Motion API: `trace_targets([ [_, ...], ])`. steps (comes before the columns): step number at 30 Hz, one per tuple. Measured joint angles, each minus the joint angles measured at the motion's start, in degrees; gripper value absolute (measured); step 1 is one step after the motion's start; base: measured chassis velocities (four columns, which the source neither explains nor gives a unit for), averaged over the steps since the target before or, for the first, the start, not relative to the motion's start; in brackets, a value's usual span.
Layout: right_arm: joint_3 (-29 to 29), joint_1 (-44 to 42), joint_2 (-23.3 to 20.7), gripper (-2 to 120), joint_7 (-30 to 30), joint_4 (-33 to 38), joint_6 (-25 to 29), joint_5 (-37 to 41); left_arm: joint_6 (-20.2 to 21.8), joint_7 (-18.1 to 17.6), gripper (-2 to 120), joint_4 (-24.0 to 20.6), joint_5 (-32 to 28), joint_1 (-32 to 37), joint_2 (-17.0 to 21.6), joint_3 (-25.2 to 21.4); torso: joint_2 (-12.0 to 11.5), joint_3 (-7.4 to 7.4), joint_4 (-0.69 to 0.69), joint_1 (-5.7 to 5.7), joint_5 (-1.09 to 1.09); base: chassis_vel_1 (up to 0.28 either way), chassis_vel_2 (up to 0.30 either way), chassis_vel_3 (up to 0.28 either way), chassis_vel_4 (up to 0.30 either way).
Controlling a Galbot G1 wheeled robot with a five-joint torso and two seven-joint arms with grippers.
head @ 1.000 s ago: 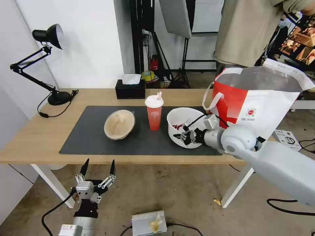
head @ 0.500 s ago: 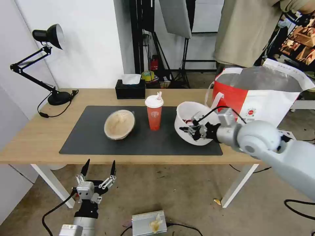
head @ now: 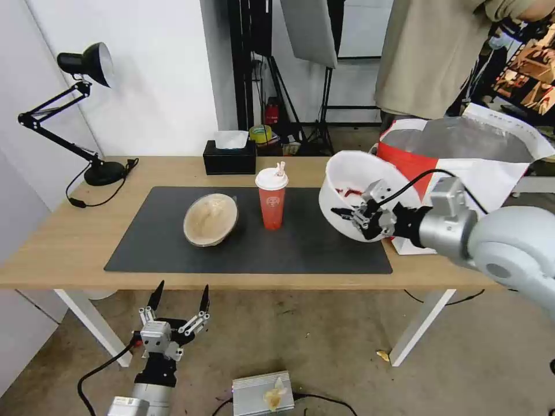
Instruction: Pick up the trash from the table and place it into the takeout bag.
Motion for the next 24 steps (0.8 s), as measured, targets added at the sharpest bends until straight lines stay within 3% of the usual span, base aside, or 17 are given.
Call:
trace_targets([
  [5, 5.36, -4.39, -2.63, 0, -0.69, 1.97, 1.48, 0.37, -0.32, 0.03, 100, 0.03, 0.01, 0.07, 0.10, 0.01, 0.00, 0.00, -0.01, 0.00, 0.00, 0.000, 0.000, 0.000, 0.000],
  [12, 7.47, -4.33, -4.65, 0, -0.11, 3.25, 2.15, 1.34, -0.86, 0.17, 100, -0.01, 0.37, 0.44, -0.10, 0.21, 0.00, 0.00, 0.00, 0.00, 0.00, 0.000, 0.000, 0.000, 0.000],
  [24, 7.24, 5.63, -7.22, 0, 1.03, 0.81, 2.59, 5.61, -1.55, 0.41, 100, -0.32, 0.65, 1.03, -0.44, 0.04, 0.00, 0.00, 0.00, 0.00, 0.00, 0.000, 0.000, 0.000, 0.000],
])
